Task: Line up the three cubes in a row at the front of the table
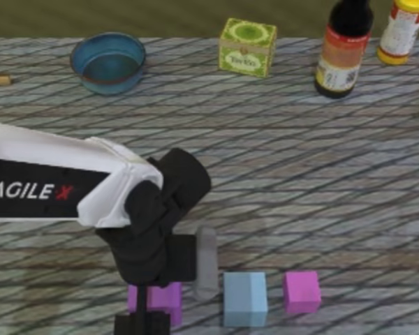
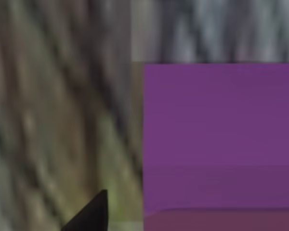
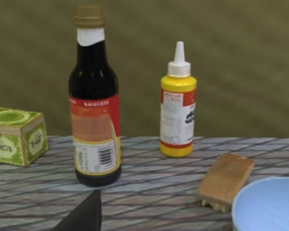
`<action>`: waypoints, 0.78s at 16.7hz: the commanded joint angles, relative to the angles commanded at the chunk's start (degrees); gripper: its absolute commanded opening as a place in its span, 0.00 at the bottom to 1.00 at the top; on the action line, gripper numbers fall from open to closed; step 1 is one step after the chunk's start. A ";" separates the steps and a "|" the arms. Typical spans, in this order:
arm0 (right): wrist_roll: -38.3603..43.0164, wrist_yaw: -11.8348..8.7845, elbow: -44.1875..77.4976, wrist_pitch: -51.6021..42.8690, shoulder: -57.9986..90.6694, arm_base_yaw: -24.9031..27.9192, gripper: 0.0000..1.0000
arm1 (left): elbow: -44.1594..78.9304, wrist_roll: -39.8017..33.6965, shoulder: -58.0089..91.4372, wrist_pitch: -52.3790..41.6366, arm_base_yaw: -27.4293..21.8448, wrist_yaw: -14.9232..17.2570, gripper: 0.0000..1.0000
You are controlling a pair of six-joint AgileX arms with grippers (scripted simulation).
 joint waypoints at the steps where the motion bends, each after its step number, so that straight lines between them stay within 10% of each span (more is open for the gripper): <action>1: 0.00 0.00 0.00 0.00 0.00 0.00 1.00 | 0.00 0.00 0.00 0.00 0.00 0.00 1.00; 13: 0.00 0.00 0.00 0.00 0.00 0.00 1.00 | 8.59 -0.17 -7.71 -16.32 1.13 -0.02 1.00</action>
